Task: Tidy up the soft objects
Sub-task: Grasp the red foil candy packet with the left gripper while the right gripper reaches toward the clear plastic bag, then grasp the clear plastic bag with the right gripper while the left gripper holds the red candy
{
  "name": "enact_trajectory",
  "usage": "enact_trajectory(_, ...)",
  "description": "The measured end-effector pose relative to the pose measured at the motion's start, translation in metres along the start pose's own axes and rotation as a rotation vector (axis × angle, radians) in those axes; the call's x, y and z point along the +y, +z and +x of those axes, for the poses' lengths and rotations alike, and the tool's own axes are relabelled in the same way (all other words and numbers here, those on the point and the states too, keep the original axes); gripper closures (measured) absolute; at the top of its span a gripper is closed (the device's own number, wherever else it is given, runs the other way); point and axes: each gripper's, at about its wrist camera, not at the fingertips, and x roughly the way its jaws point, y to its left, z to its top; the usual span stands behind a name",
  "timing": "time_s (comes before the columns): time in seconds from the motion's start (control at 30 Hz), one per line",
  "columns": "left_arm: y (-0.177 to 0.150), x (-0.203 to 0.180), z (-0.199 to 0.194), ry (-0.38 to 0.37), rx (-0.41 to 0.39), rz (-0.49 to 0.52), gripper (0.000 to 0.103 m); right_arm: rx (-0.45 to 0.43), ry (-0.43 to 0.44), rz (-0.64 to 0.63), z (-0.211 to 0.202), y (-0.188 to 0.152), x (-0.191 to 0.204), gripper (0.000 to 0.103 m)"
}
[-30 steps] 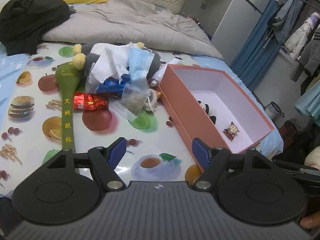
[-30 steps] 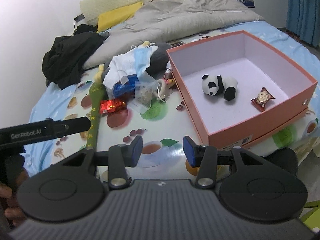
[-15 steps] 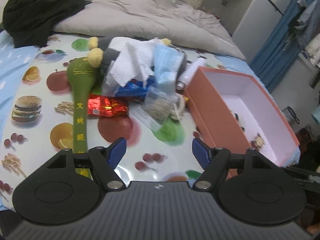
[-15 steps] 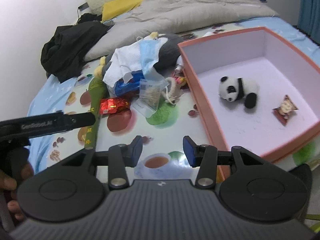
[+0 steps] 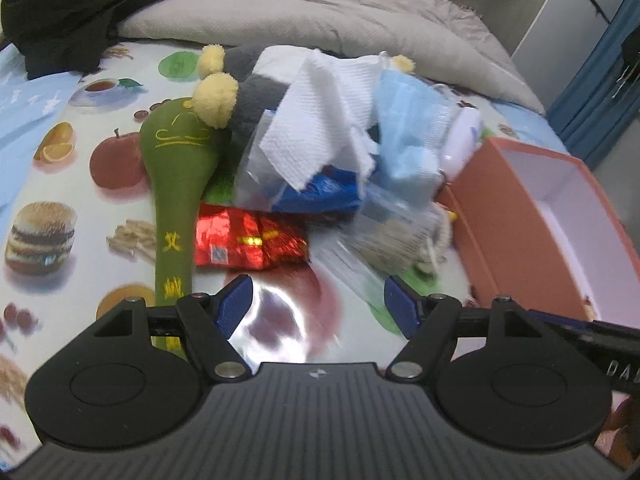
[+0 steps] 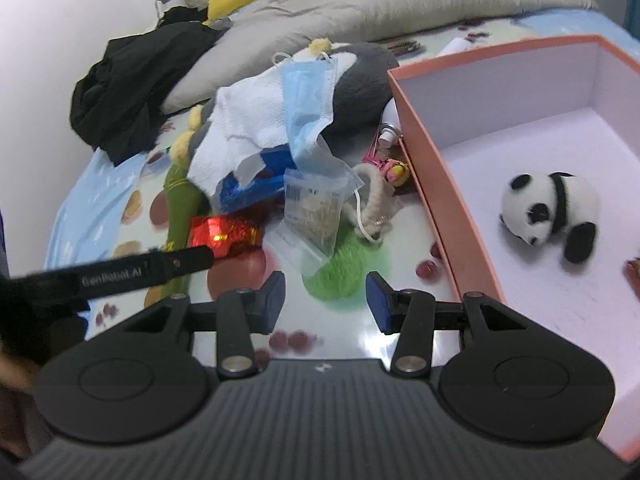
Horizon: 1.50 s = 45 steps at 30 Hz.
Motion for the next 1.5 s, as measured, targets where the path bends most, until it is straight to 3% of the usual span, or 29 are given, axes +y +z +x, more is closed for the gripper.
enact_trajectory(0.03,0.003,0.002,0.006,0.003,0.001,0.000,0.026,0.008,0.000,0.011,0.006,0.005,-0.001,0.053)
enact_trajectory(0.1,0.010,0.008,0.021,0.005,0.004,-0.005,0.026,0.015,0.007,0.036,0.019,0.014,-0.003,0.036)
enact_trajectory(0.37,0.025,0.022,0.064,0.007,0.020,-0.026,0.028,0.048,0.051,0.100,0.067,0.038,-0.007,0.036)
enact_trajectory(0.6,0.022,0.028,0.090,0.043,0.045,-0.025,0.036,0.093,0.071,0.170,0.102,0.041,-0.009,0.036)
enact_trajectory(0.77,0.019,0.031,0.098,0.040,0.048,-0.034,0.046,0.112,0.085,0.212,0.116,0.041,-0.013,0.041)
enact_trajectory(0.87,0.019,0.031,0.097,0.027,0.042,-0.038,0.057,0.113,0.098,0.210,0.120,0.040,-0.012,0.053)
enact_trajectory(0.93,0.020,0.031,0.095,0.027,0.032,-0.041,0.060,0.121,0.100,0.213,0.122,0.040,-0.013,0.067)
enact_trajectory(1.17,0.013,0.032,0.086,0.024,0.033,-0.053,0.062,0.118,0.081,0.157,0.113,0.038,-0.009,0.088)
enact_trajectory(1.5,-0.016,0.024,0.052,0.021,0.060,-0.040,0.062,0.107,0.070,0.126,0.073,0.014,-0.003,0.092)
